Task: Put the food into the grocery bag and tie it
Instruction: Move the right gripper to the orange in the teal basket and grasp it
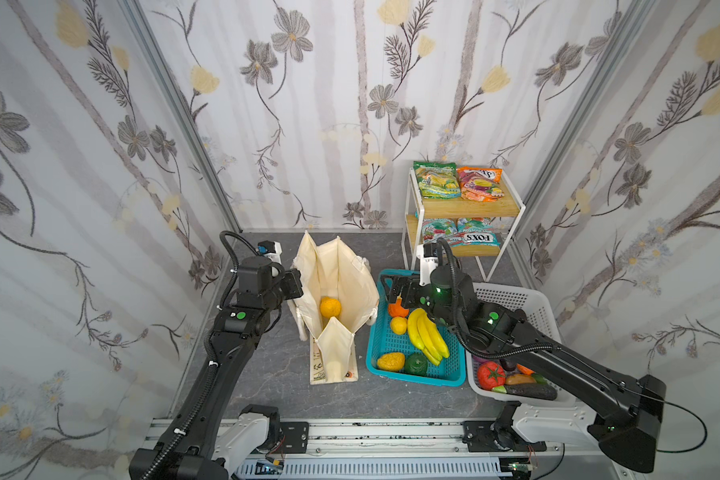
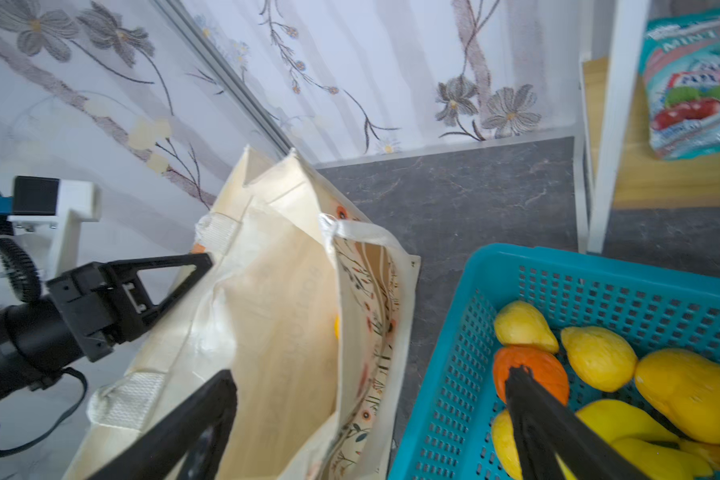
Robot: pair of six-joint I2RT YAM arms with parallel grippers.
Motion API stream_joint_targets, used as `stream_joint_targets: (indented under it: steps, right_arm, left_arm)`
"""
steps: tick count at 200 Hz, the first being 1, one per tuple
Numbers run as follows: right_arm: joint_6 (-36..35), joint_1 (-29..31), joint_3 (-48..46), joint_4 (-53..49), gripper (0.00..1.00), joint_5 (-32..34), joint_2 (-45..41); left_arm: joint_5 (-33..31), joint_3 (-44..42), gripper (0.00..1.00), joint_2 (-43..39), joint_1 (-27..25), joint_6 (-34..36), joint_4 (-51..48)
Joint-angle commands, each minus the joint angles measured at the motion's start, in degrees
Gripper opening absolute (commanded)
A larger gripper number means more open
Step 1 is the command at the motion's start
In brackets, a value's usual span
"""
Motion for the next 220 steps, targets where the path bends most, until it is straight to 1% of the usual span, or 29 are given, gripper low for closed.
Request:
stream_joint_targets:
  steps: [1, 18, 34, 65, 96, 112, 154, 189, 220]
  right_arm:
    - [2.8, -4.1, -5.7, 6.5, 1.0, -1.3, -1.7]
    - [1.6, -6.0, -7.0, 6.6, 1.0, -2.1, 0.4]
    - [0.2, -6.7, -6.7, 6.8, 0.97, -2.4, 3.9]
    - [-1.2, -7.4, -3.4, 6.1, 0.87, -4.6, 12.6]
    - [-1.9, -8.1, -0.4, 5.6, 0.76, -5.0, 20.9]
    - [-2.1, -8.2, 1.0, 4.2, 0.72, -5.2, 24.2]
    - [-2.9, -8.4, 1.0, 2.5, 0.72, -4.4, 29.0]
    - [-3.7, -8.5, 1.8, 1.8, 0.72, -6.3, 32.0]
    - [-3.6, -8.4, 2.8, 0.5, 0.73, -5.2, 34.1]
  left_arm:
    - [0.4, -0.8, 0.0, 0.1, 0.0, 0.4, 1.2]
    - [0.2, -1.3, 0.0, 0.5, 0.0, 0.6, 1.7]
    - [-0.3, -1.7, 0.0, 0.4, 0.0, 0.8, 2.3]
    - [-0.4, -2.6, 0.0, -0.3, 0.0, 1.4, 2.9]
    - [0.1, -3.2, 0.0, -0.5, 0.0, 1.5, 3.4]
    - [0.4, -3.5, 0.0, -0.8, 0.0, 1.4, 3.7]
    - [0.7, -4.3, 0.0, -2.1, 0.0, 0.8, 4.5]
    - [0.9, -4.7, 0.0, -2.0, 0.0, 0.8, 4.9]
    - [1.4, -5.1, 0.0, -1.9, 0.0, 0.8, 5.2]
